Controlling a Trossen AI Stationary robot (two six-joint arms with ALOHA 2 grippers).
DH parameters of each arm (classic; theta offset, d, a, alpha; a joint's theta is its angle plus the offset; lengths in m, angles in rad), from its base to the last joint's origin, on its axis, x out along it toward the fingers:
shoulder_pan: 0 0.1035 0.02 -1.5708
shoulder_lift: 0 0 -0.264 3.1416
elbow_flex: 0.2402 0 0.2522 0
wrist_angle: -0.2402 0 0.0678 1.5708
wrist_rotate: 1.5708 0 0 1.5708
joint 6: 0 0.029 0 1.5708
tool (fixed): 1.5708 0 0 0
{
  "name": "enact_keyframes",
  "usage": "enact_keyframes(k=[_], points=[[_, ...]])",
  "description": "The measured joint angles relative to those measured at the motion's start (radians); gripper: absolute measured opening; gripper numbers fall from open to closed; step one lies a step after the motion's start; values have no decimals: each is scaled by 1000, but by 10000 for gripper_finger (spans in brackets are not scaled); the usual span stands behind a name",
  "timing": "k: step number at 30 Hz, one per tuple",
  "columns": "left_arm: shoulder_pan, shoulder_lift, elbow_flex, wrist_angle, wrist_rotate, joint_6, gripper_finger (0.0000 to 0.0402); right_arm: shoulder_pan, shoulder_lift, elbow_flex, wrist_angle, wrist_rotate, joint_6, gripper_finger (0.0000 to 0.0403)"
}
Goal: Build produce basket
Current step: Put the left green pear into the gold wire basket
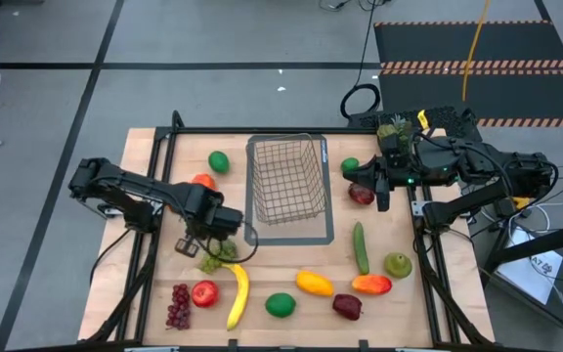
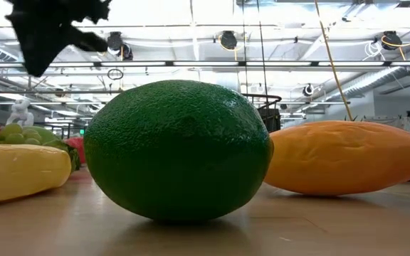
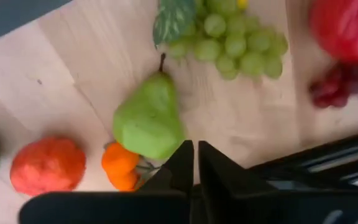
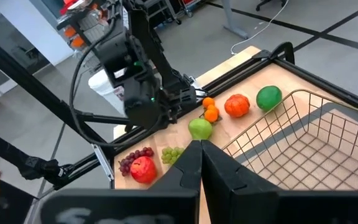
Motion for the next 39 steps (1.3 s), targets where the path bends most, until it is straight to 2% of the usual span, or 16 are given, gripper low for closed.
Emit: enact_keyframes(k=[4,12,16,20,27,39], points=[[20,-92,-120,121,6,98,86,0,0,0,-5,-38,71,0],[5,-148,-285,382,29,154,264,41,1,0,-4,-40,132,0],[-19,-136,-366,478,-3,204,307,53,2,0,-3,1,160,0],[-21,-119,-414,544,-56,204,301,54,2,0,-3,6,178,0],[-18,-115,-486,710,-54,266,263,53,2,0,5,35,183,0],[-17,-115,-596,765,-53,308,211,53,2,0,7,62,238,0]])
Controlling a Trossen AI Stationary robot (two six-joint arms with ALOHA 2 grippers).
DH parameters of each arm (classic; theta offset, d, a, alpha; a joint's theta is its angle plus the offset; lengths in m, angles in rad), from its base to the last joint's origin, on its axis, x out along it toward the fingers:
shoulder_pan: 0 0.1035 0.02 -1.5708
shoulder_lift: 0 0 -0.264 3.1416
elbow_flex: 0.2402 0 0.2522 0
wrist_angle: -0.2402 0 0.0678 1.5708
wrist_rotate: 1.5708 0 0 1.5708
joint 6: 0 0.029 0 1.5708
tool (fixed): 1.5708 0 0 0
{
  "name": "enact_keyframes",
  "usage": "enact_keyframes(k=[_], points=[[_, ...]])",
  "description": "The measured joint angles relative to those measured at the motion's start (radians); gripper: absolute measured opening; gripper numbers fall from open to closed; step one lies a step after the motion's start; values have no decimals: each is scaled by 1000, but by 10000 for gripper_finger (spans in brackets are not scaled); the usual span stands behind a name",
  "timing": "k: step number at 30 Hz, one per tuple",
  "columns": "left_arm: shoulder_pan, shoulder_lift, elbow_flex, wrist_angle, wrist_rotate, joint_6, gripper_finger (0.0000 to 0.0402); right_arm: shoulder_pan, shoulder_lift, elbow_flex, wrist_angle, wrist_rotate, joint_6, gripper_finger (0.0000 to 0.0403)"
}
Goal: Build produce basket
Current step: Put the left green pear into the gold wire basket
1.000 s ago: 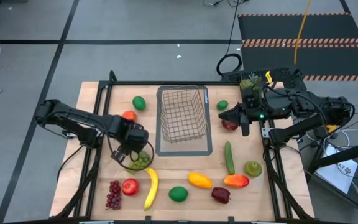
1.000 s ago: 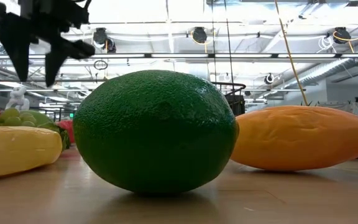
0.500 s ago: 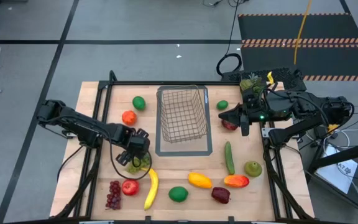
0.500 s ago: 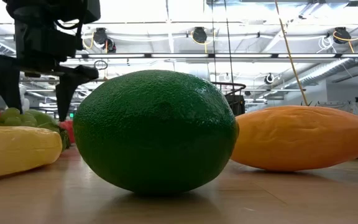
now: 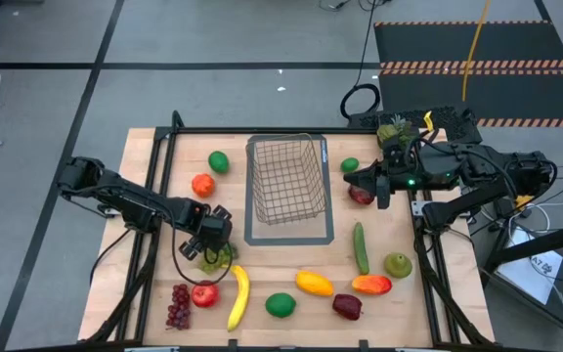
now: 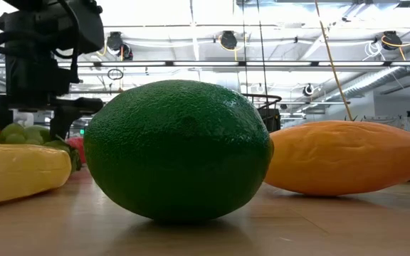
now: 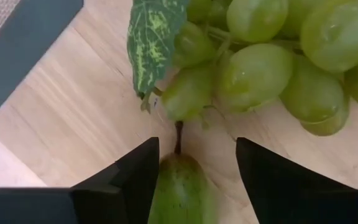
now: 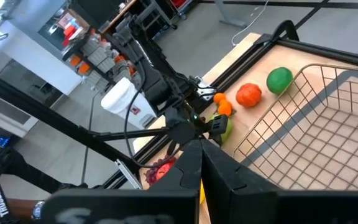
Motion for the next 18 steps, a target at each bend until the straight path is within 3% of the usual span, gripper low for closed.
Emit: enact_keyframes(k=[18], points=[[-1,-4,-66,70,12,48,95,-2,24,0,7,102,23,0]])
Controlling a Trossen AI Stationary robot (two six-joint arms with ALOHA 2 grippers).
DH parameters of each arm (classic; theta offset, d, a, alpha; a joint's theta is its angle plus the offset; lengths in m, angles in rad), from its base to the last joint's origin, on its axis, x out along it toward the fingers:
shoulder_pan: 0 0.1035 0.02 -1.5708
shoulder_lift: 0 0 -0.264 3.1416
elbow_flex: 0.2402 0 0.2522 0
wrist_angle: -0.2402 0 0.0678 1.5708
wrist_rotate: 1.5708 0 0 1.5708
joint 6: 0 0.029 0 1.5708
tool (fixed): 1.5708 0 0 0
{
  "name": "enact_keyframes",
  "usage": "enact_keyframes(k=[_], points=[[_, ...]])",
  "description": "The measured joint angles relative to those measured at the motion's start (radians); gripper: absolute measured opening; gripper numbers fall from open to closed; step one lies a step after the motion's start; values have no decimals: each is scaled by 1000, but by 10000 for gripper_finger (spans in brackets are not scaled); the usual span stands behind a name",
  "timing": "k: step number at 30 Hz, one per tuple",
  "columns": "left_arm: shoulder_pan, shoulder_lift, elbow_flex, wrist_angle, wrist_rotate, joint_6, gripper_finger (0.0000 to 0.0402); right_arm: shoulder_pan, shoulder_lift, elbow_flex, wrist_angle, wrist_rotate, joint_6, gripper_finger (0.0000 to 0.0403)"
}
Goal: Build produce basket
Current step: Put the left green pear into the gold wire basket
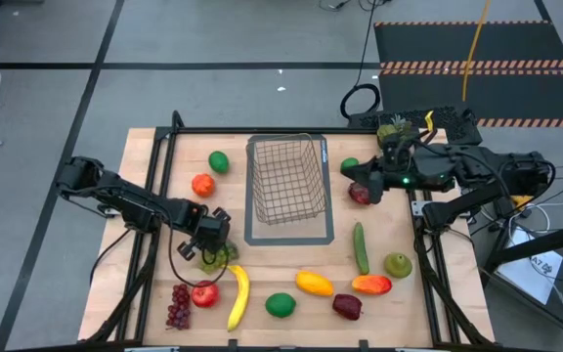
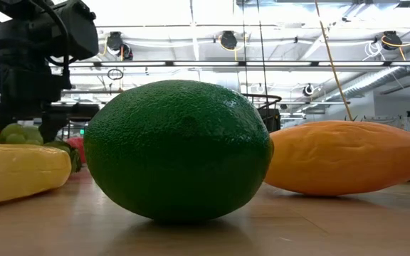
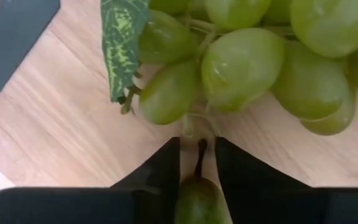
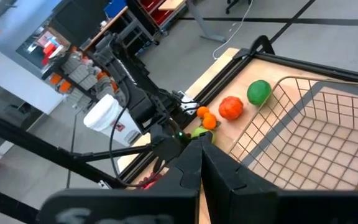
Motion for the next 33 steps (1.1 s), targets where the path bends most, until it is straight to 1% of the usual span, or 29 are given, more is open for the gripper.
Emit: enact_keyframes(k=[6,10,14,20,25,33], points=[[0,1,-2,-4,12,20,34,0,12,0,35,1,-3,0],[0,2,-3,-4,14,56,11,0,19,0,58,1,-16,0],[0,2,-3,-3,13,49,6,0,27,0,72,1,-25,0],[0,4,14,-12,7,-23,2,0,38,0,90,1,-26,0],[2,6,63,-15,-32,-60,1,0,39,0,103,1,-30,0],[4,5,142,-45,-49,-140,0,0,38,0,103,1,-38,0]])
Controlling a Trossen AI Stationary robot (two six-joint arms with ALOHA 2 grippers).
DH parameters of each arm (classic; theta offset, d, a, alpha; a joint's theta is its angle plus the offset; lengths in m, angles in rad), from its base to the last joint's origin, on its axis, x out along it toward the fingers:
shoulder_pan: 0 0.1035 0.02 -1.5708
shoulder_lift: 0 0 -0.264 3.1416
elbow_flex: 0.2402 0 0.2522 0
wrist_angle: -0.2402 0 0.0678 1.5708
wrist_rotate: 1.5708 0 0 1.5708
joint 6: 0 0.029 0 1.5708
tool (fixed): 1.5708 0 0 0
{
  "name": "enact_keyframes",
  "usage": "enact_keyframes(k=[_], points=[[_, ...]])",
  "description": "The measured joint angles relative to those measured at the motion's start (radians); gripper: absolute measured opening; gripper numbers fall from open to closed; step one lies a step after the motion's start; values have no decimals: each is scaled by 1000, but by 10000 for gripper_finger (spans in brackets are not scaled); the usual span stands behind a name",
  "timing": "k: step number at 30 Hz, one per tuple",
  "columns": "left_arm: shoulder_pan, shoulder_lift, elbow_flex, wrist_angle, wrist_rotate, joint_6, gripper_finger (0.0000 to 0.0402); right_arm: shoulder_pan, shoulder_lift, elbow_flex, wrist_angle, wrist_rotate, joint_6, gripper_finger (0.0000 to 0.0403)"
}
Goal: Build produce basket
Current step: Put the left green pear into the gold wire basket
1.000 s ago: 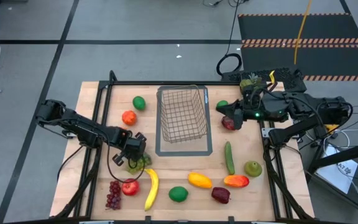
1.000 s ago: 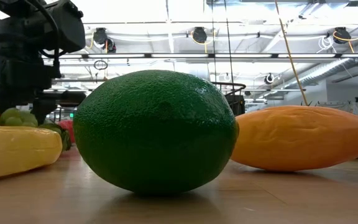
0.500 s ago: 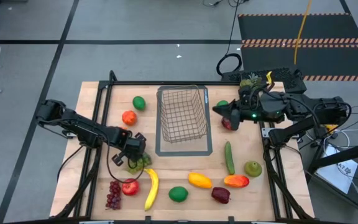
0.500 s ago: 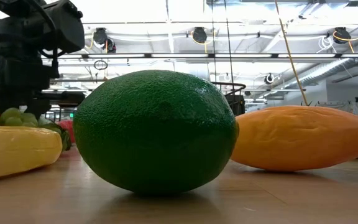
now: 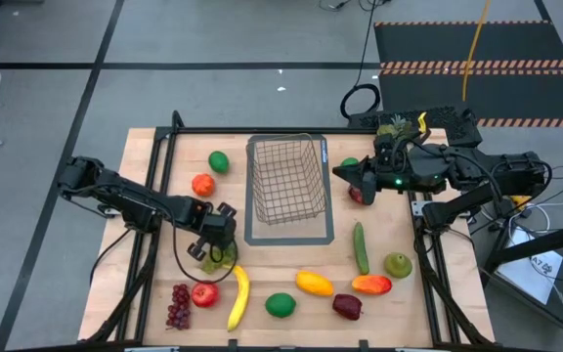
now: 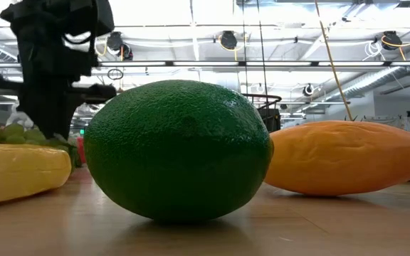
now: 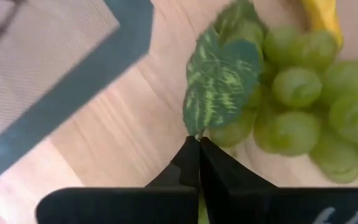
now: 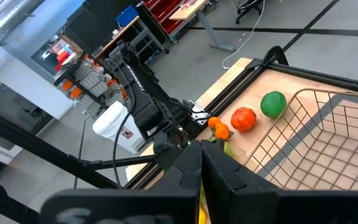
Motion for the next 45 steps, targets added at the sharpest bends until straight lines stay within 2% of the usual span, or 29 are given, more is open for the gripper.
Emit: enact_keyframes(k=[4,13,21,32,37,40,45], points=[[0,-1,58,-27,1,-32,0,0,0,0,0,0,-6,0],[9,-1,230,-111,-64,-99,1,0,0,0,0,-1,-46,0],[18,-2,423,-156,-122,-161,1,0,0,0,-2,-4,-120,0],[26,-2,654,-214,-123,-249,0,0,-8,0,-46,-8,-201,0],[26,-3,711,-255,-111,-292,0,0,-16,0,-90,-8,-225,0],[22,-3,704,-291,-45,-284,1,0,-19,0,-107,-8,-225,0],[-15,17,666,-308,-13,-268,13,0,-20,0,-122,-8,-225,0]])
